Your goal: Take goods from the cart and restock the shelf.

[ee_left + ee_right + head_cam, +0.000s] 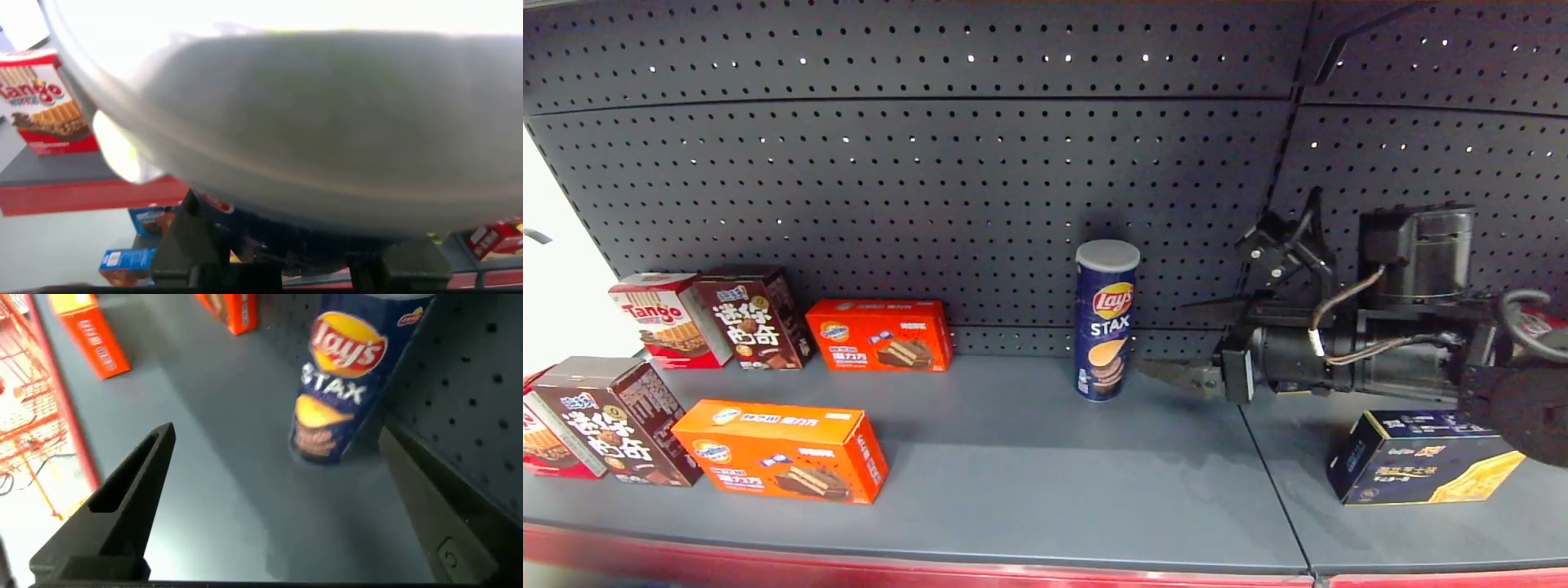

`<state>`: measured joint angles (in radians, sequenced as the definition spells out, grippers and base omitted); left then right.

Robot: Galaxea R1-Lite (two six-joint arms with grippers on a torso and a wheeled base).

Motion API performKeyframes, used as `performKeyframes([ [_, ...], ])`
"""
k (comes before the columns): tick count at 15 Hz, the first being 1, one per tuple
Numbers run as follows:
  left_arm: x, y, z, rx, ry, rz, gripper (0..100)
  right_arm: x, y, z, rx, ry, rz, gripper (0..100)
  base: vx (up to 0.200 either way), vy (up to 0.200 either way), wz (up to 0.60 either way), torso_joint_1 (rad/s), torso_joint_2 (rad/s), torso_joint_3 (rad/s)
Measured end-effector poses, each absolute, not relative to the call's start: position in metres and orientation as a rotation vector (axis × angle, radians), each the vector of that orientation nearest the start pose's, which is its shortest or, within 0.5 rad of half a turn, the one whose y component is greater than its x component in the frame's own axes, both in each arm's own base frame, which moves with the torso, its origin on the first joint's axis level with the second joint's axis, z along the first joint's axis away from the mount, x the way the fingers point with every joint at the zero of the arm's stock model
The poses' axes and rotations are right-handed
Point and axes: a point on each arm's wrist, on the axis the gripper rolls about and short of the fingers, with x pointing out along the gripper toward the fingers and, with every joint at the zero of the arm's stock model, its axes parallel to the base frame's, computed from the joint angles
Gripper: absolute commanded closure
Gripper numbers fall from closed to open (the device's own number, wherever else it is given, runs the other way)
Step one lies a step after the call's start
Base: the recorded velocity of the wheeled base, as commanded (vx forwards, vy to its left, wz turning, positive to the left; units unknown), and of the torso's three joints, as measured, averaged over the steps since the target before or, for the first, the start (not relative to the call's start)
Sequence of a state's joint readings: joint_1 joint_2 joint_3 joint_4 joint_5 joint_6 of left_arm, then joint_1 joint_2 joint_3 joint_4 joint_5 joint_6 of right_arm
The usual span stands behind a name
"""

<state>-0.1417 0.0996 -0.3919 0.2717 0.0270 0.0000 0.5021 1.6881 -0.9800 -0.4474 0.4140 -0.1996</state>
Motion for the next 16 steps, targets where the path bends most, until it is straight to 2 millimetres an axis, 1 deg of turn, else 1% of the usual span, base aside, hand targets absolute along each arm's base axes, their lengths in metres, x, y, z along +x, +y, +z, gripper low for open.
performKeyframes([
  [3,-0.054,0.009,0.163,-0.006,-0.047,-0.135,100,0.297,0.162,0.202,-0.177,0.154,1.002,0,0.000,0.000,0.00,0.000,0.00,0.000],
  [6,-0.054,0.010,0.164,-0.006,-0.047,-0.146,100,0.317,0.162,0.192,-0.163,0.132,1.047,0,0.000,0.000,0.00,0.000,0.00,0.000],
  [8,-0.054,0.010,0.162,-0.005,-0.031,-0.147,100,0.328,0.159,0.188,-0.162,0.126,1.041,0,0.000,0.000,0.00,0.000,0.00,0.000],
  [11,-0.053,0.010,0.160,-0.003,-0.021,-0.149,100,0.338,0.156,0.184,-0.160,0.089,1.086,0,0.000,0.000,0.00,0.000,0.00,0.000],
  [14,-0.052,0.010,0.158,-0.003,-0.013,-0.149,100,0.346,0.157,0.179,-0.173,0.040,1.090,0,0.000,0.000,0.00,0.000,0.00,0.000],
  [16,-0.052,0.010,0.158,-0.013,-0.010,-0.147,100,0.351,0.159,0.171,-0.173,0.042,1.091,0,0.000,0.000,0.00,0.000,0.00,0.000],
])
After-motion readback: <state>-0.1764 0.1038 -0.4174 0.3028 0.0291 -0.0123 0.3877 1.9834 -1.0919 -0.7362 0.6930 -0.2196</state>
